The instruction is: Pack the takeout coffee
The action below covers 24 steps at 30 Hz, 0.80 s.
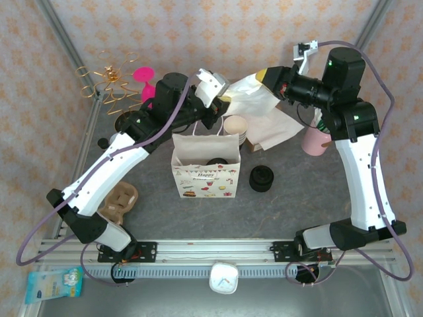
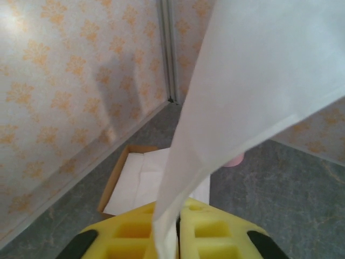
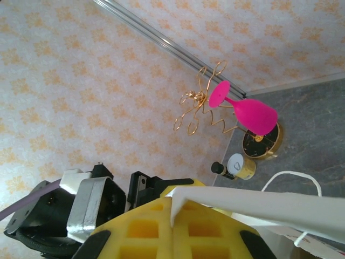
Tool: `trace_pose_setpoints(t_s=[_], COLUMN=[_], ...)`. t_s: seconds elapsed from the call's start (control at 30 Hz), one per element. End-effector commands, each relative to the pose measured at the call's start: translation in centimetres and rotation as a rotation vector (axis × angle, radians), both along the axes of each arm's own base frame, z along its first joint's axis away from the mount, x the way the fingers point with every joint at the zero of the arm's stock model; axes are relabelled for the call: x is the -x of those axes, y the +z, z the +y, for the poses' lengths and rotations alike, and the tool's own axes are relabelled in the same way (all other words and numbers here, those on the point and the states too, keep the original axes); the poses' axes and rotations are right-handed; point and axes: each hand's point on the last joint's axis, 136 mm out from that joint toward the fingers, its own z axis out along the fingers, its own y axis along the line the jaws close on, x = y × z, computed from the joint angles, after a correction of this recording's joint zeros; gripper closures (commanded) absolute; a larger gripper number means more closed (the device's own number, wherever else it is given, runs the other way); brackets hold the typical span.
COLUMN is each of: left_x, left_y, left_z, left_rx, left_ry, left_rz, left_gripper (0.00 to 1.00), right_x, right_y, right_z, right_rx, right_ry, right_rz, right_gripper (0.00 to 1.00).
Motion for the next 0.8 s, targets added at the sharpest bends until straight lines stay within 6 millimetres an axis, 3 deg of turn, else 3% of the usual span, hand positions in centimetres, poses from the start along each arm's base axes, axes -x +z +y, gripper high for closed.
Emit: trace_pose_setpoints(t_s=[0.0, 0.4, 0.57, 0.67, 0.77], left_x=[0.3, 0.7, 0.3, -0.1, 0.8], left_y=[3.1, 7.7, 6.3, 5.6, 6.1], left_z=[0.9, 1.6, 1.5, 1.7, 1.0], left_rx=[0.133, 0.518, 0.474, 0.457, 0.471], left_ry=[0.056, 0.101, 0.140, 0.174, 0.107], left_rz=[-0.022, 0.087, 0.174, 0.203, 0.202], left_gripper=[0.92, 0.99, 0.99, 0.99, 0.99], right_x=[1.0, 1.7, 2.5, 2.6, 2.1], right_y=[2.0, 2.8, 5.2, 5.1, 4.8], right_z=[0.1, -0.3, -0.6, 0.0, -0.5], right_rx=[-0.055, -0.262, -0.291, -0.290, -0.238], right_ry=[0.010, -0.053, -0.057, -0.019, -0.076], right_rz=[-0.053, -0.050, -0.121, -0.107, -0.104], right_gripper=[1.00, 1.00, 0.98, 0.96, 0.94])
